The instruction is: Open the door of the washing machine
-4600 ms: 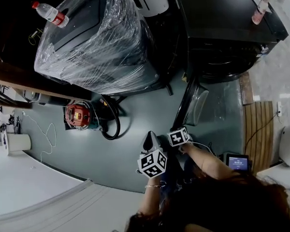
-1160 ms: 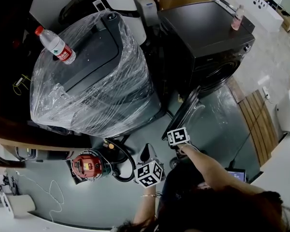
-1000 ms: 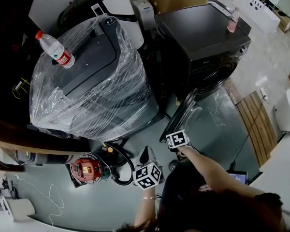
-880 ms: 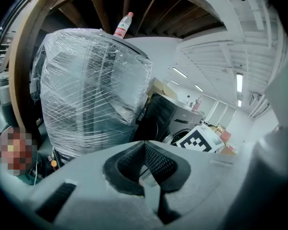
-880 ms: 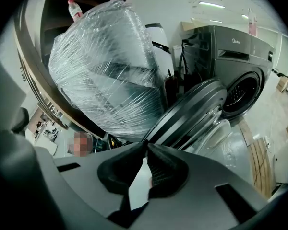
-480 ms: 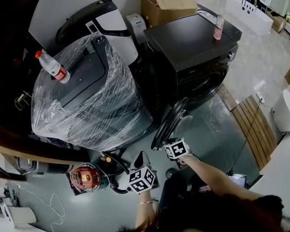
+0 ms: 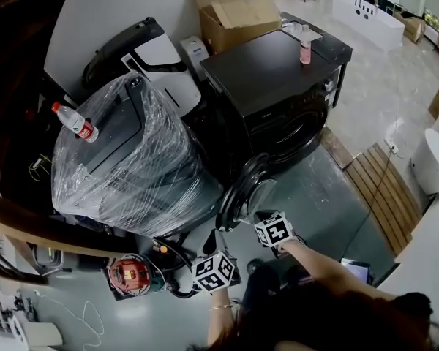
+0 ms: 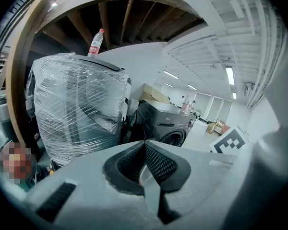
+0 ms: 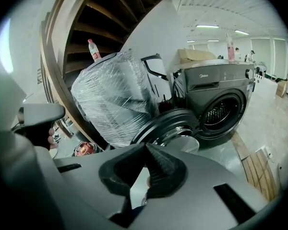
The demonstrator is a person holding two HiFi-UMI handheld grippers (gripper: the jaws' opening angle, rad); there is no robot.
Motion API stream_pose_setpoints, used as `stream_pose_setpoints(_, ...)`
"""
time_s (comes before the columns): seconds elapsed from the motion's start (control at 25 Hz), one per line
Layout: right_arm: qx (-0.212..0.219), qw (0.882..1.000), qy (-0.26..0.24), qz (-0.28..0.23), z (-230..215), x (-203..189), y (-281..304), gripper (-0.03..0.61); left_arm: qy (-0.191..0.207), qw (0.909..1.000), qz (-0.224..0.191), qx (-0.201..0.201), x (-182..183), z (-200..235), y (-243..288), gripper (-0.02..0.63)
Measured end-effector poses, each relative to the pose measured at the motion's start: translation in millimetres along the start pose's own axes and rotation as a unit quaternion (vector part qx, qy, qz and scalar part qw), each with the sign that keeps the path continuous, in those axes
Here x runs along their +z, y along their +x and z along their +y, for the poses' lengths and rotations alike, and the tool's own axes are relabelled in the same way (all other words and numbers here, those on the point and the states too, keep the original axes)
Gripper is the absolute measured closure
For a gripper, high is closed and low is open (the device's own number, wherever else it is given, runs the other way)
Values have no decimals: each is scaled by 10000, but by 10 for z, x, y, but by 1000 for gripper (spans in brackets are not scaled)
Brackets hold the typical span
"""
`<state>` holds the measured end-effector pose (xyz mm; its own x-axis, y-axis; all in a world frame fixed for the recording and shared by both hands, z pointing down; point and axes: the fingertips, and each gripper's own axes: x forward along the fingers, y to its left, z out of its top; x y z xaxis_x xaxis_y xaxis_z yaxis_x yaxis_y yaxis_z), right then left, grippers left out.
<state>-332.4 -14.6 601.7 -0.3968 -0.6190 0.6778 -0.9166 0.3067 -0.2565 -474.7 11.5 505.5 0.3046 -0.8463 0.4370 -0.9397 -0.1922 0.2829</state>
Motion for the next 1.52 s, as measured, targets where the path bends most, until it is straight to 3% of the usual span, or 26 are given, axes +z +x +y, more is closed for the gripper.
stream_pose_setpoints(0.36, -137, 9965, -312, -768, -392, 159, -872, 578, 271, 9990, -301, -191, 62, -752, -219, 600)
stream_pose_setpoints(0.68, -93, 9871, -918, -1311, -506, 179, -1533, 578, 301, 9981, -490, -227, 21, -1338, -500, 600)
stream_pose_setpoints(0.92, -159, 9818, -935, -1647, -648, 224, -1972, 578, 429, 9969, -592, -303, 39, -1750, -695, 600)
stream_pose_setpoints(1.52, -591, 9542, -1151, -2699, -483, 697, -2609, 580, 1116, 9821, -814, -1284, 486, -2290, -752, 600)
